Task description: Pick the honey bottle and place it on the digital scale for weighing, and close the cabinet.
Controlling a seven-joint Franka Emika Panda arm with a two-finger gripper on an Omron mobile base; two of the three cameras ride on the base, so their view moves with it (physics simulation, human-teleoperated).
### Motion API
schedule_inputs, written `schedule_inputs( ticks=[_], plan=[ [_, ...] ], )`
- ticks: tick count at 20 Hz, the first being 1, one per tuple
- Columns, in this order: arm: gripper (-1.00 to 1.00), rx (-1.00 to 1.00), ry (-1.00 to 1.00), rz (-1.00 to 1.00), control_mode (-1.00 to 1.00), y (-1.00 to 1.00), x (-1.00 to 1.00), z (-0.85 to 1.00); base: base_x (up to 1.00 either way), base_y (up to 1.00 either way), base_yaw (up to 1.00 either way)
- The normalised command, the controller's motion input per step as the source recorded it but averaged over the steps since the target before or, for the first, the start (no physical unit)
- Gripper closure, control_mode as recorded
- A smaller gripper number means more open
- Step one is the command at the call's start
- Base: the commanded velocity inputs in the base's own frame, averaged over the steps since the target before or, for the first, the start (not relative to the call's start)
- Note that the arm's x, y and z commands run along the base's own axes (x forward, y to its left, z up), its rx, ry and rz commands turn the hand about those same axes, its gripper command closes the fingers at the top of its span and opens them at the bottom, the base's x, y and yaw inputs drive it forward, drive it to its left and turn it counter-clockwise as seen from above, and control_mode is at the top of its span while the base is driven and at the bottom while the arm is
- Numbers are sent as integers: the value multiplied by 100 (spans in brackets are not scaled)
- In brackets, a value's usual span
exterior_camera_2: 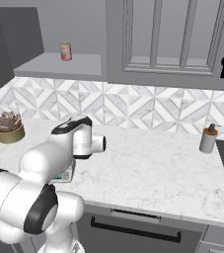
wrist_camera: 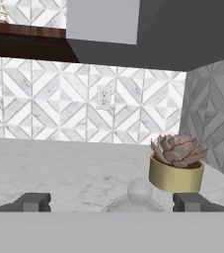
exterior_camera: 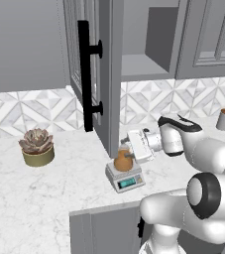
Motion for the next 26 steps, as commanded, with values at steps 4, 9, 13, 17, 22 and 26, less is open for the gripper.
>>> schedule_inputs(
  ticks=[4, 9, 13, 17, 22, 26],
  plan=[
    [-100, 0, -1, 0, -100, 0, -2, 21, 0, 0, 0],
    [-100, 0, -23, 0, -100, 0, -45, 49, 0, 0, 0],
    [-100, 0, -37, 0, -100, 0, -67, 78, 0, 0, 0],
    [-100, -2, -46, 0, -100, 0, -87, 84, 0, 0, 0],
    [-100, -3, -51, -4, -100, 0, -100, 90, 0, 0, 0],
    [-100, -2, -35, -6, -100, 0, -100, 89, 0, 0, 0]
  ],
)
